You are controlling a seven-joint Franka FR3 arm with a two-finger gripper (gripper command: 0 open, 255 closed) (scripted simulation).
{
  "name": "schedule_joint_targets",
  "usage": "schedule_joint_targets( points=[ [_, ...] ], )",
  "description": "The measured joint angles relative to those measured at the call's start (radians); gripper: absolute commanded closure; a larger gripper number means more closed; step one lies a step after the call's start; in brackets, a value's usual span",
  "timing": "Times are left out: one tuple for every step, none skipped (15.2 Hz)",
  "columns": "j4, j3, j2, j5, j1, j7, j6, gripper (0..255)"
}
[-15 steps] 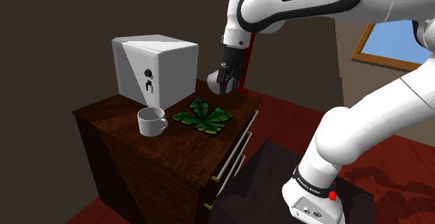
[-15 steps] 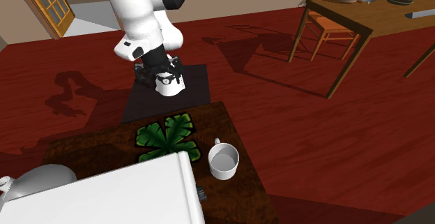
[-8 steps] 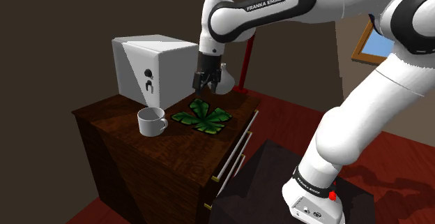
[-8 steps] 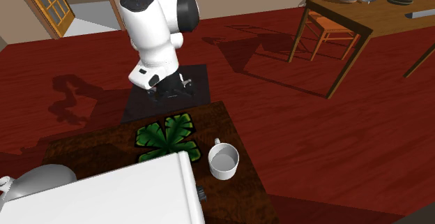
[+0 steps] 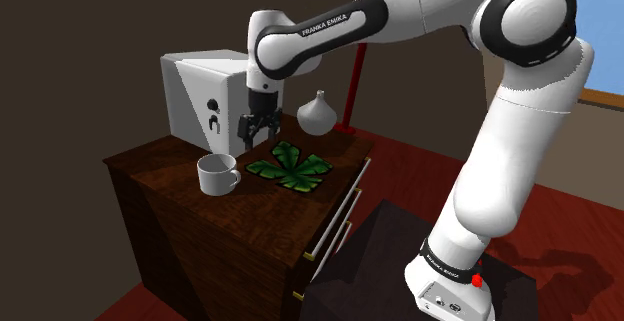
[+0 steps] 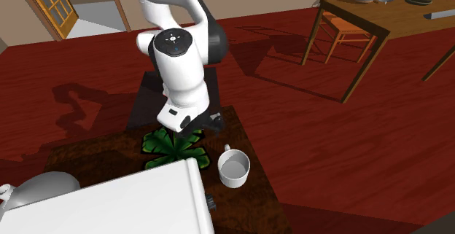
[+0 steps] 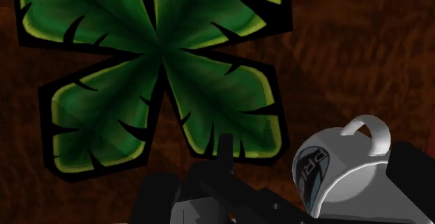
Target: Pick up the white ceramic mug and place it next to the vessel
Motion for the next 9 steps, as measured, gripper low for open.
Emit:
schedule_joint_targets(
  points=[
    [0.026, 0.002, 0.030, -0.009, 0.003, 0.007, 0.005, 0],
    [0.061, 0.005, 0.071, -0.021, 0.008, 0.019, 0.012, 0],
    [0.095, 0.007, 0.113, -0.034, 0.016, 0.032, 0.020, 0],
    [0.120, 0.008, 0.145, -0.044, 0.021, 0.041, 0.026, 0],
    [0.155, 0.010, 0.177, -0.055, 0.029, 0.052, 0.024, 0],
    [0.204, 0.010, 0.223, -0.069, 0.037, 0.063, 0.022, 0],
    [0.236, 0.011, 0.250, -0.080, 0.046, 0.075, 0.030, 0],
    [0.265, 0.013, 0.273, -0.087, 0.053, 0.081, 0.028, 0],
    [0.276, 0.013, 0.284, -0.092, 0.057, 0.085, 0.037, 0]
  ],
)
